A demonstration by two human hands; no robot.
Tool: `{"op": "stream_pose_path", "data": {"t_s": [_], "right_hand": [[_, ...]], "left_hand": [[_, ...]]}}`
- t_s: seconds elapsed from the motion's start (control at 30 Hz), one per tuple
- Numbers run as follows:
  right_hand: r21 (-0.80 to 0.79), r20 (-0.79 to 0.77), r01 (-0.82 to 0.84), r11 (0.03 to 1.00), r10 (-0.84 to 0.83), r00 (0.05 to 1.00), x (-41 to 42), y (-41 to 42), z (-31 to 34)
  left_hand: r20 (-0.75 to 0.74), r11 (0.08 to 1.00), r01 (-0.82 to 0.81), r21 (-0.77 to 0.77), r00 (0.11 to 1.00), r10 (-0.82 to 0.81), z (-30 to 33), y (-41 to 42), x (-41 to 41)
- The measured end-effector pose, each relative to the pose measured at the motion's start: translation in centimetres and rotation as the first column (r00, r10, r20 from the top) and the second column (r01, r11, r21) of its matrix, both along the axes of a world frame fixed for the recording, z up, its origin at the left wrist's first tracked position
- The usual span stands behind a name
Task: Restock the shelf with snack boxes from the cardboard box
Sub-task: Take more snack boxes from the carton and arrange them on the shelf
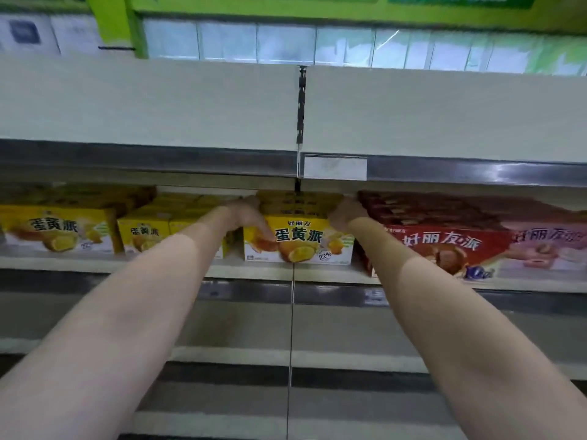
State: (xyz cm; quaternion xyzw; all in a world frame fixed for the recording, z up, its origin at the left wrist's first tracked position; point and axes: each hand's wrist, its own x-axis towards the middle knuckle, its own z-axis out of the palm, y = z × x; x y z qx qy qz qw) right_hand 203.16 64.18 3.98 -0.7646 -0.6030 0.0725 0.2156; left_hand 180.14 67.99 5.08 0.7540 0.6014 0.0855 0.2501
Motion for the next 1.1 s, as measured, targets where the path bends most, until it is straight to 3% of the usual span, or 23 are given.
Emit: {"op": "stream_pose_path", "data": {"t_s": [0.3, 0.47, 0.6, 0.87, 0.97, 1.1], "right_hand": [[0.055, -0.057, -0.012, 0.998, 0.015, 0.998, 0.1, -0.4, 0.2], [0.025, -0.051, -0.012, 1.0, 0.014, 0.999, -0.2, -0.5, 0.3], [0.152, -0.009, 0.033, 0.988, -0.032, 0.999, -0.6, -2.0, 1.4], [0.201, 0.056, 0.044, 0.979, -0.057, 0.997, 2.3, -7.3, 3.6], [0.205, -0.01, 0.117, 0.972, -0.118, 0.993, 4.7, -10.0, 3.5], [0.187, -0.009, 0.272, 0.944, -0.276, 0.961, 8.0, -12.8, 3.0]], "left_hand": [[-0.139, 0.987, 0.043, 0.155, 0.99, -0.021, 1.0, -1.1, 0.7], [-0.185, 0.985, 0.059, 0.165, 0.982, -0.028, 0.7, -1.2, 0.8], [-0.277, 0.958, 0.157, 0.24, 0.957, -0.087, 1.3, -1.2, 1.9], [0.019, 0.872, 0.397, 0.286, 0.908, -0.419, 3.3, -4.2, 9.2], [0.155, 0.864, 0.404, 0.3, 0.873, -0.462, 2.8, -5.5, 12.2], [0.155, 0.869, 0.41, 0.275, 0.874, -0.461, 1.7, -7.1, 15.1]]}}
